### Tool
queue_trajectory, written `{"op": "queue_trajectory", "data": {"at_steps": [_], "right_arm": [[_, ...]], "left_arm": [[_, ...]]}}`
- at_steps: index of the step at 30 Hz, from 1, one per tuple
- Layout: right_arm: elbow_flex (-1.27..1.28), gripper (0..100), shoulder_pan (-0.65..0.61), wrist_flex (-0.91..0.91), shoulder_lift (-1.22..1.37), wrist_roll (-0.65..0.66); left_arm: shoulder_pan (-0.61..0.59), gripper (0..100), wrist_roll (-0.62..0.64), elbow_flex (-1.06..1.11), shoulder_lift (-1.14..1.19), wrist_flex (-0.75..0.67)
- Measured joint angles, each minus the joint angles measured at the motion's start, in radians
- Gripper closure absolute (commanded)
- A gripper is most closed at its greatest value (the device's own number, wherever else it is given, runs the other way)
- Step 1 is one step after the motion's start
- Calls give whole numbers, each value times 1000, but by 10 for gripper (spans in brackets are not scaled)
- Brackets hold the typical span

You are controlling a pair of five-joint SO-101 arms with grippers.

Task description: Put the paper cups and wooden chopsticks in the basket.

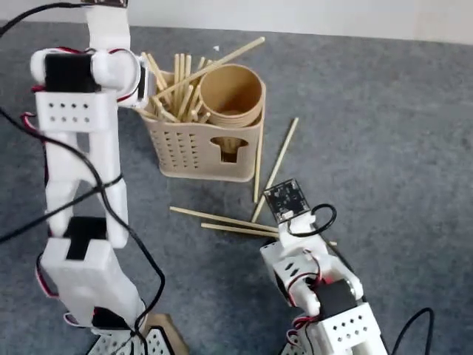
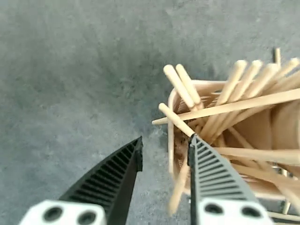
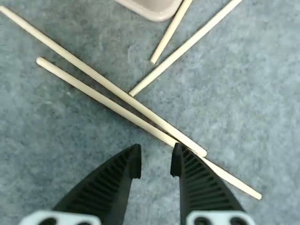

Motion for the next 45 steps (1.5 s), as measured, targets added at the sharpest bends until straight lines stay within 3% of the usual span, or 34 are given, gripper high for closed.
{"op": "queue_trajectory", "data": {"at_steps": [7,12,15,23,38,40,45], "right_arm": [[0,879,0,0,-3,0],[0,879,0,0,-3,0],[0,879,0,0,-3,0],[0,879,0,0,-3,0],[0,879,0,0,-3,0],[0,879,0,0,-3,0],[0,879,0,0,-3,0]], "left_arm": [[21,822,2,0,150,-9],[40,1000,3,-2,173,-2],[49,998,15,-9,172,6],[54,994,305,60,157,8],[11,992,466,252,-11,8],[9,957,476,265,-21,8],[-5,761,554,270,-26,9]]}}
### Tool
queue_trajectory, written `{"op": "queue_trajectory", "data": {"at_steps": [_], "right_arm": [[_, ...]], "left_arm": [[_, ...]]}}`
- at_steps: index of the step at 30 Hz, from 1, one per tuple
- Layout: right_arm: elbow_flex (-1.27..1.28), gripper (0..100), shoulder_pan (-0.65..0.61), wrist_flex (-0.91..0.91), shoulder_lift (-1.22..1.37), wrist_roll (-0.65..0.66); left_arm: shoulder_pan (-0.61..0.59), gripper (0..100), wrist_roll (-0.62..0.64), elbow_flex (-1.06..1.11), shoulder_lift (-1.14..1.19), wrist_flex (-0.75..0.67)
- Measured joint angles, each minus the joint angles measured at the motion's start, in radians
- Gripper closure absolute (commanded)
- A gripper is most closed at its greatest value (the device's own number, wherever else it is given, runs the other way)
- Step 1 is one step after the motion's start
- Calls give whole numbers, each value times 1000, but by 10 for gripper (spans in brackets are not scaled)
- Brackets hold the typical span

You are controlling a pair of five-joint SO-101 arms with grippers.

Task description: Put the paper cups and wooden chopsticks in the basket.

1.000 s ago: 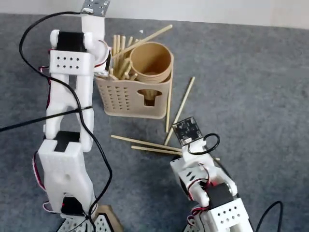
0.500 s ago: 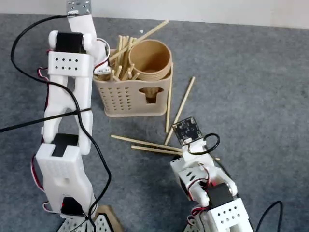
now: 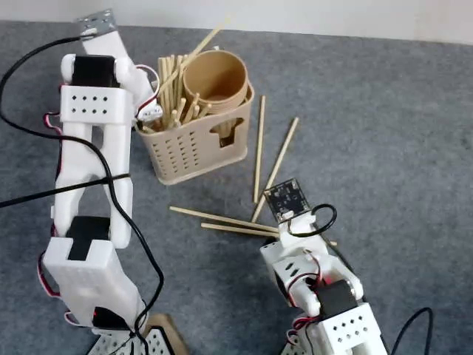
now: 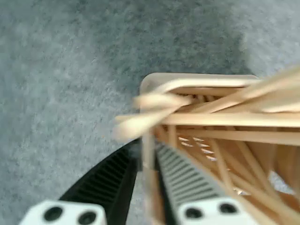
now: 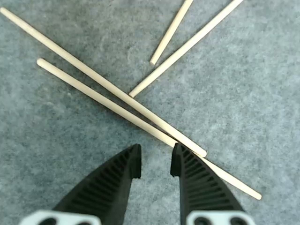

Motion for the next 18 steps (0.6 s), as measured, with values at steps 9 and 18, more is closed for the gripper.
{"op": "queue_trajectory", "data": {"at_steps": [9,18], "right_arm": [[32,879,0,-28,0,-20],[32,879,0,-28,0,-28]], "left_arm": [[-9,780,98,-124,0,-6],[-138,783,-34,-442,0,-48]]}}
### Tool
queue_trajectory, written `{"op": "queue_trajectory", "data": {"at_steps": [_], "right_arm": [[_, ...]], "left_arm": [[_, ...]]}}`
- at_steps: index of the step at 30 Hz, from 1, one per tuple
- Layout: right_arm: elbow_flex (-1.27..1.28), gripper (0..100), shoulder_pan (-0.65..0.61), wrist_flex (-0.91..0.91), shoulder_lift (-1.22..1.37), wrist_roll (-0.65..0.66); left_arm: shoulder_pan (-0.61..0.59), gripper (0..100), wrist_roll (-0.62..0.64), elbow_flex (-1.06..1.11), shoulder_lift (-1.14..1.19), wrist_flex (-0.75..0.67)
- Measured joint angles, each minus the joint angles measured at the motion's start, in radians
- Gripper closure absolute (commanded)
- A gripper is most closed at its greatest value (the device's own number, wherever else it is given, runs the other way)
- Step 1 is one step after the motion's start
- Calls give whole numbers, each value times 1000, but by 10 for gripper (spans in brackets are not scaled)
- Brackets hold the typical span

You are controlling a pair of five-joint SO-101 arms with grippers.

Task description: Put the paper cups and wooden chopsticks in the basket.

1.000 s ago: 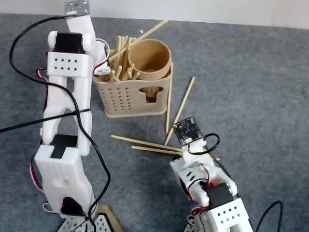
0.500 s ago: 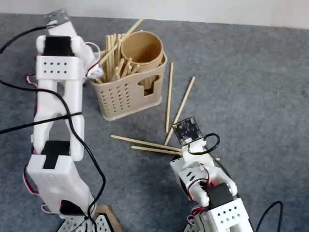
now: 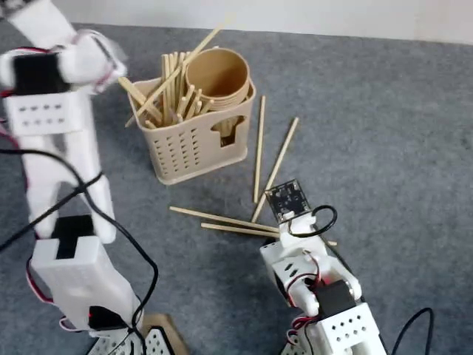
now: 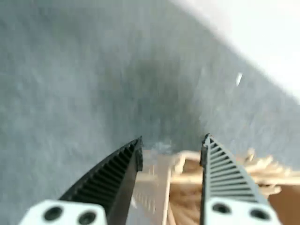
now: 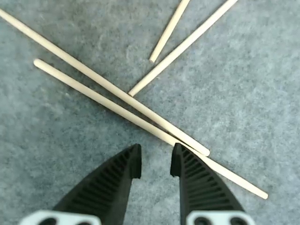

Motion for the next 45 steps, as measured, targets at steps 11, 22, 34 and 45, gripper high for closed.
{"op": "queue_trajectory", "data": {"at_steps": [11,22,34,45], "right_arm": [[3,879,8,0,0,0],[-189,879,26,104,26,109],[-520,728,-138,44,764,522],[-537,649,-141,-198,1119,713]], "left_arm": [[-35,873,-238,-196,-198,38],[-224,750,-522,933,-775,5],[-381,748,-603,1832,-931,-442],[-382,748,-605,2015,-931,-591]]}}
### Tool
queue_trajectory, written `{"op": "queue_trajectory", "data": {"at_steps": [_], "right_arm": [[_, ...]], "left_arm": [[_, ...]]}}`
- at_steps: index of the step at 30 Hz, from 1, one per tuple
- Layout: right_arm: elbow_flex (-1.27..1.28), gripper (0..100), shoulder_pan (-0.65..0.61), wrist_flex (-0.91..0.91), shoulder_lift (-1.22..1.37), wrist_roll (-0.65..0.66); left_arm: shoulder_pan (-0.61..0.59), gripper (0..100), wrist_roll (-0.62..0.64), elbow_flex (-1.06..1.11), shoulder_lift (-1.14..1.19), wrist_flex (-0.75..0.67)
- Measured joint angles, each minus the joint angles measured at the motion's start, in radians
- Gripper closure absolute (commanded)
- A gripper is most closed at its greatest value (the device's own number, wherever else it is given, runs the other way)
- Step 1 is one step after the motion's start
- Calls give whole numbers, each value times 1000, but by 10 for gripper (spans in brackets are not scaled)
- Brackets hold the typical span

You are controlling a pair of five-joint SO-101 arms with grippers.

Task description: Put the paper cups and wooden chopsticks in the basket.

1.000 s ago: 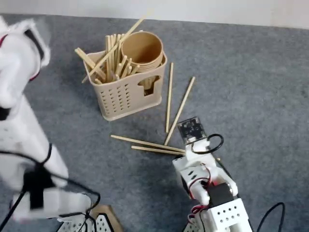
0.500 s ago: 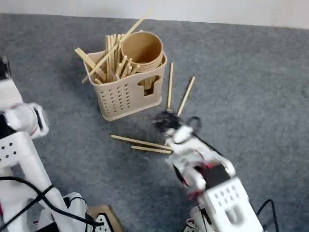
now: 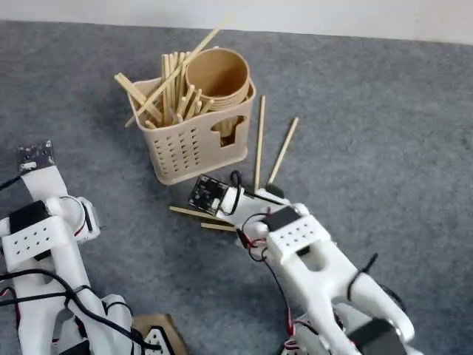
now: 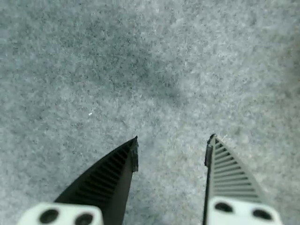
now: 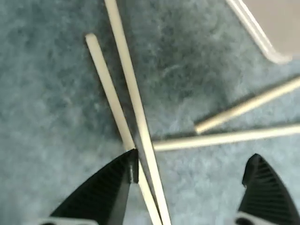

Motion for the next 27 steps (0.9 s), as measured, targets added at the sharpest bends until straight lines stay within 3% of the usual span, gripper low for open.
{"op": "queue_trajectory", "data": {"at_steps": [9,16,24,27], "right_arm": [[-8,649,0,-34,138,43],[-31,650,0,41,140,104],[-48,889,0,57,230,143],[-72,924,8,51,265,143]], "left_arm": [[0,748,-2,0,0,0],[0,748,-2,0,0,0],[0,748,-2,0,0,0],[0,748,-2,0,0,0]]}}
